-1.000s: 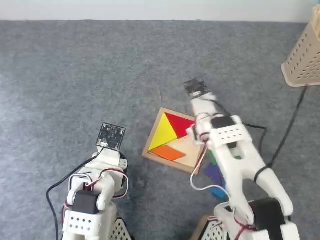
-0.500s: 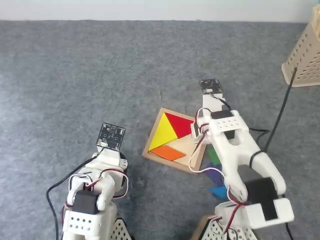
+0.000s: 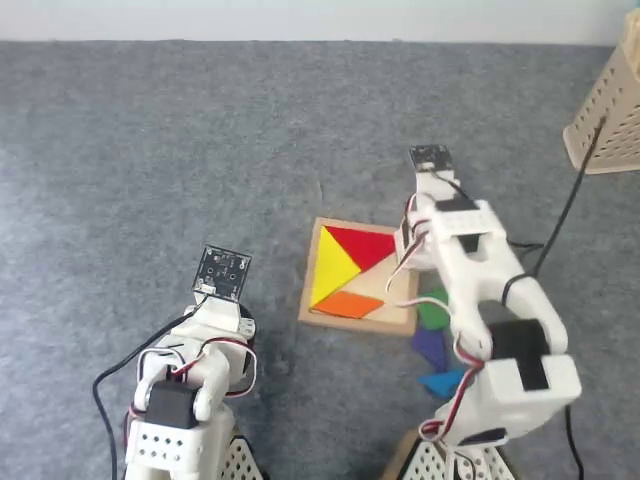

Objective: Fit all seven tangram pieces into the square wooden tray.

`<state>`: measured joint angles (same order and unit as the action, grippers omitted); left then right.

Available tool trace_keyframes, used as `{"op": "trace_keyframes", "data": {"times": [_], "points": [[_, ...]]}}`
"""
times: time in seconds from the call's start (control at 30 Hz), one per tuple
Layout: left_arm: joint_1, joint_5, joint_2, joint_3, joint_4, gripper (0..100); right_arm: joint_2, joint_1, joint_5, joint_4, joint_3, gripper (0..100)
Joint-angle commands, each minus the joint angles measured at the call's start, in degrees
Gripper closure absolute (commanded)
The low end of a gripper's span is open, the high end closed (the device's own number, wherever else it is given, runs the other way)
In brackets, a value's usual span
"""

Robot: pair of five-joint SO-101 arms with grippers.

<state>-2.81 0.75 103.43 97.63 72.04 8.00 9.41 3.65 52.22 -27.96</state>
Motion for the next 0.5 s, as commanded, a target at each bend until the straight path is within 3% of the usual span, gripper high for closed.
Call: {"op": "trace_keyframes", "data": {"times": [0.0, 0.1, 0.2, 0.37, 0.47], "points": [[-0.35, -0.44, 1.23, -1.10, 0.35, 99, 1.19, -3.56, 9.93, 5.58, 9.85, 99.0], [-0.35, -0.44, 1.23, -1.10, 0.35, 99, 4.53, -3.47, 16.09, 8.31, 15.74, 99.0], [-0.35, -0.44, 1.23, -1.10, 0.35, 99, 6.73, -1.54, 17.67, 9.98, 18.81, 97.1], [-0.35, -0.44, 1.23, -1.10, 0.35, 99, 6.81, 1.54, 15.56, 11.38, 18.99, 84.1], [-0.35, -0.44, 1.23, -1.10, 0.35, 99, 3.91, 0.48, 10.90, 11.47, 18.90, 86.7]]}}
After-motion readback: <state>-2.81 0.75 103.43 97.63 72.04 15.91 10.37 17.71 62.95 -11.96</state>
